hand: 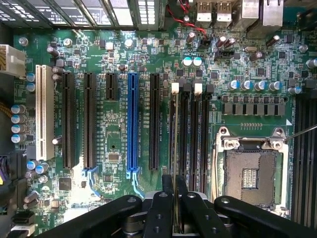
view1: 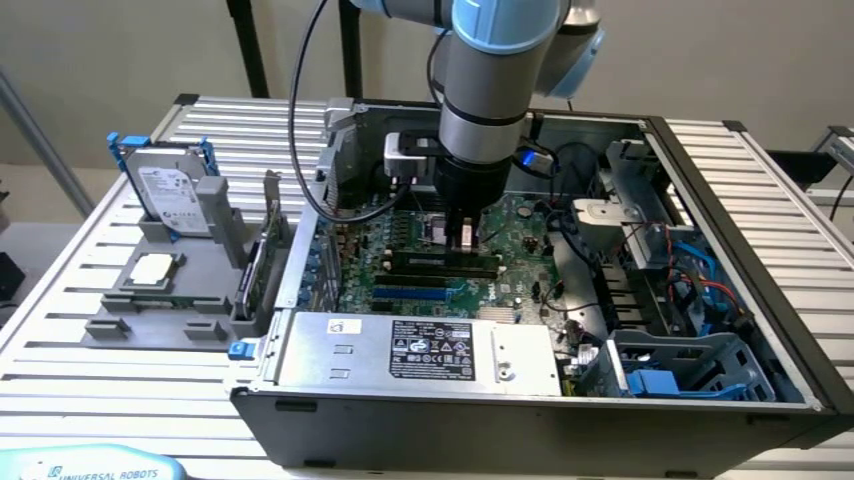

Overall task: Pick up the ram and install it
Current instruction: 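Insert the ram into the slot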

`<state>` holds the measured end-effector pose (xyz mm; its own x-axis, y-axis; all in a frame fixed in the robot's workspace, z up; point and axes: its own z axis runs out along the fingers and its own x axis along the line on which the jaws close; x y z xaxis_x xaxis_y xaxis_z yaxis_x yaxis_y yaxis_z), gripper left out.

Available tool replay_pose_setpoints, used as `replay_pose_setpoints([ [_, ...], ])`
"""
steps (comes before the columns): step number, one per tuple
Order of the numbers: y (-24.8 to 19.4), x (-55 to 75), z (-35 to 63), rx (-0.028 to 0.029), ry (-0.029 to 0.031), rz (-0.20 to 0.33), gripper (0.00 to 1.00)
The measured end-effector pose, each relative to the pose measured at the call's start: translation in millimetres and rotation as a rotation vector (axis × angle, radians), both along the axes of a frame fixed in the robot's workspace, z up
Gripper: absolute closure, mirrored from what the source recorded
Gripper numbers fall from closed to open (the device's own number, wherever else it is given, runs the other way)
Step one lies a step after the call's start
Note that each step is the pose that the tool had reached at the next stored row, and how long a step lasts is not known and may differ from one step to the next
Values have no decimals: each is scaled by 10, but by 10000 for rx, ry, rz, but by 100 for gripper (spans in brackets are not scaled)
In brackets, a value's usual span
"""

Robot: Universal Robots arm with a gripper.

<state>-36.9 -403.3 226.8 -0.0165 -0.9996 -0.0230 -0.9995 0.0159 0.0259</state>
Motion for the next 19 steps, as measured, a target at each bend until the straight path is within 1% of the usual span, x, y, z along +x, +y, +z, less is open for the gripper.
replay_pose_setpoints([
  [5, 2, 1, -6, 2, -1, 0, 87],
  [14, 20, 0, -7, 0, 0, -1, 87],
  [19, 20, -1, -31, -2, 2, -2, 87],
])
